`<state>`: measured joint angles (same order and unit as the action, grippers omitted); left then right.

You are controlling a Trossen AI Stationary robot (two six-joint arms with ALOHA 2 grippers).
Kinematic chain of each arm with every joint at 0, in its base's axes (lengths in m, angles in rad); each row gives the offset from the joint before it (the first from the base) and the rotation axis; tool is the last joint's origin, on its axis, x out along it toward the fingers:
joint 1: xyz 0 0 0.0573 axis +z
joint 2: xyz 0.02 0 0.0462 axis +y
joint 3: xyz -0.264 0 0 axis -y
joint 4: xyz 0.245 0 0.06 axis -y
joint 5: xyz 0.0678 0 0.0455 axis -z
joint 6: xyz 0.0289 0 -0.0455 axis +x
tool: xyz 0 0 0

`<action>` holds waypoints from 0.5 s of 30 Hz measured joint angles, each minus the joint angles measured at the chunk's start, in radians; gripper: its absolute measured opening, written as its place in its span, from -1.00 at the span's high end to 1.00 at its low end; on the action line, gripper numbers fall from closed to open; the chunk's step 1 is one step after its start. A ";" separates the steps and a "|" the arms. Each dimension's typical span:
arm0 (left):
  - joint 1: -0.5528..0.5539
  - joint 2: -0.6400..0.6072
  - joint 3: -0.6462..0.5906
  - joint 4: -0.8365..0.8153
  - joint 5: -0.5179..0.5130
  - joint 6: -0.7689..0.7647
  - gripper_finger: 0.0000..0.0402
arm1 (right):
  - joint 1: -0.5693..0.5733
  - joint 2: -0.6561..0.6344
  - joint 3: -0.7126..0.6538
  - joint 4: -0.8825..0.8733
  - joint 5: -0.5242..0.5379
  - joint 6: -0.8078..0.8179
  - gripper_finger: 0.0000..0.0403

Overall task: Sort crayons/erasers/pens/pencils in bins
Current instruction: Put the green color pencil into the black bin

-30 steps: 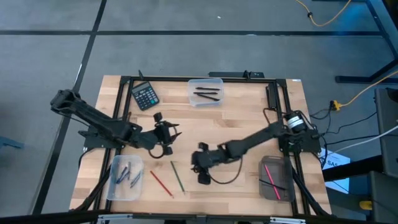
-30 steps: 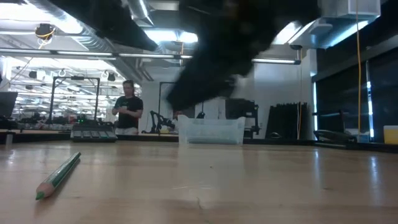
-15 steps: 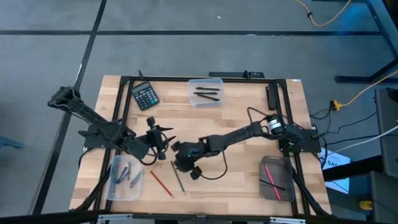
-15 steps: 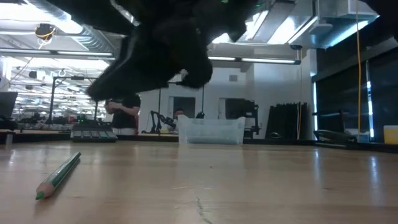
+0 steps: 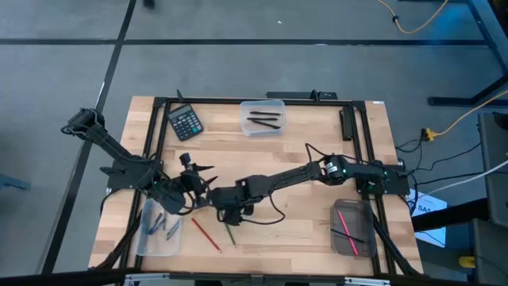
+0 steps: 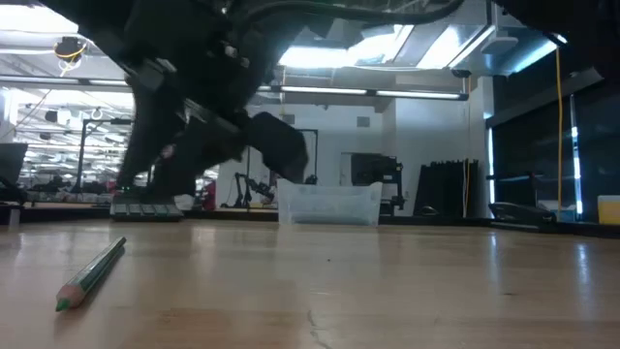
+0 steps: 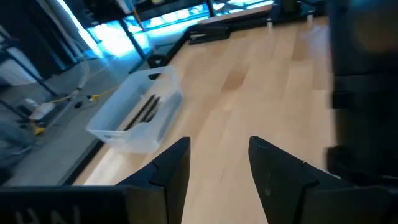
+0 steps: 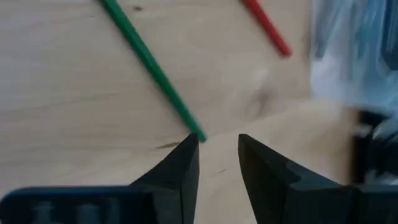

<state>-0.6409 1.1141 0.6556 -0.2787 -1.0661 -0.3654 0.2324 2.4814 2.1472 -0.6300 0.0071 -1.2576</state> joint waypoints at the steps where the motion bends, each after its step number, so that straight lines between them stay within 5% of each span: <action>1: -0.006 0.000 0.000 -0.004 -0.016 -0.006 0.22 | 0.005 0.003 0.010 -0.004 0.002 -0.044 0.43; 6: -0.030 0.000 0.000 -0.007 -0.069 -0.010 0.22 | 0.033 0.004 0.002 -0.008 0.022 -0.250 0.43; 15: -0.044 0.000 0.000 -0.028 -0.078 -0.069 0.22 | 0.061 0.004 -0.125 0.068 0.261 -0.549 0.43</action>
<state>-0.6844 1.1141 0.6556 -0.3065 -1.1440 -0.4342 0.2933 2.4859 2.0223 -0.5618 0.2680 -1.8065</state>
